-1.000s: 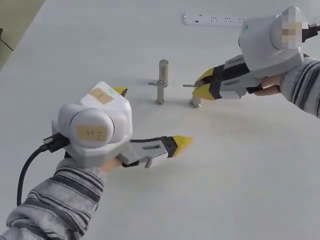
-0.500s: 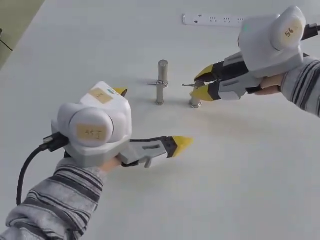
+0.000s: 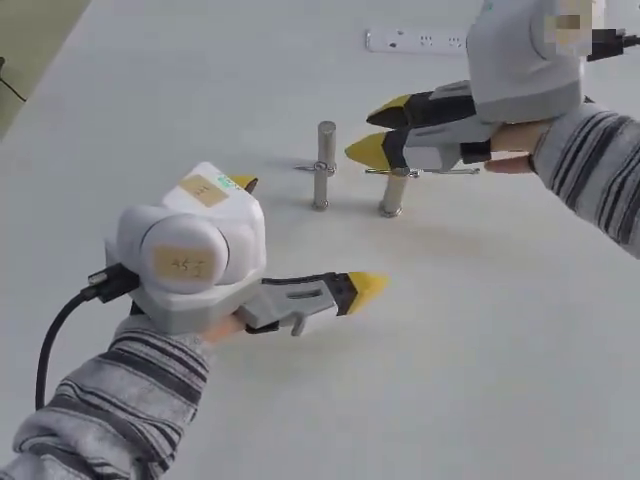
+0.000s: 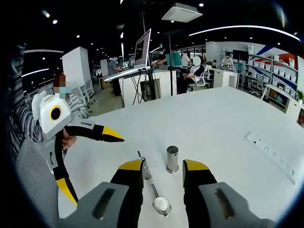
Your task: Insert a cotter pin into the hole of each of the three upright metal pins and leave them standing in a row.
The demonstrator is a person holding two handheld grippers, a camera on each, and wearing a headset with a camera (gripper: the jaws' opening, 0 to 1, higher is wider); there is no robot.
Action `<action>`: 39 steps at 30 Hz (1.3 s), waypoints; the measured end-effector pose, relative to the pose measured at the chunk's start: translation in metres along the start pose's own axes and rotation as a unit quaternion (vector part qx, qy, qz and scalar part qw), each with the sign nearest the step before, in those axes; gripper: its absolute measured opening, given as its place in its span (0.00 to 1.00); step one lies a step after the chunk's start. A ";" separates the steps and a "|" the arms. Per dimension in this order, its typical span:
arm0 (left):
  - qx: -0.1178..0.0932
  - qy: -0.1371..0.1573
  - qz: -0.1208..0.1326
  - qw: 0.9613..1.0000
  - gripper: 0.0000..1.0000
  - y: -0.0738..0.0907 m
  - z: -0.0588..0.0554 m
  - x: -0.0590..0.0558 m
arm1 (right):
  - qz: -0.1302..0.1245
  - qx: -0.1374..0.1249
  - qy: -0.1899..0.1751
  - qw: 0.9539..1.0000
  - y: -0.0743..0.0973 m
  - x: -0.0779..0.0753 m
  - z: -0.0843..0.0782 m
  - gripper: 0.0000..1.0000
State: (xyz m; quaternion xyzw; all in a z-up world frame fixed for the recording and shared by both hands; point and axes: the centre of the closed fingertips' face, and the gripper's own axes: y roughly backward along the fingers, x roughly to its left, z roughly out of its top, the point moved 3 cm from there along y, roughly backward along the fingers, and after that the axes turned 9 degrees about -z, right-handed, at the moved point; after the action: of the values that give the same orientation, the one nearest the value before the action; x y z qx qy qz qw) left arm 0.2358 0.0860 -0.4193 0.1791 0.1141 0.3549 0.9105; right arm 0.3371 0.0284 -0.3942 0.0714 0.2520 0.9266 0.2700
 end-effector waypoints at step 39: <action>-0.006 0.005 -0.004 1.000 0.97 -0.002 0.005 -0.001 | -0.007 0.034 -0.011 0.999 -0.055 -0.008 -0.008 0.09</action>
State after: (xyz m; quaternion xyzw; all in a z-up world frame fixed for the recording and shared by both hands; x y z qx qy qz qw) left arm 0.2380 0.0825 -0.4156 0.1713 0.1173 0.3532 0.9122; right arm 0.3670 0.0608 -0.4291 0.0888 0.2812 0.9146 0.2766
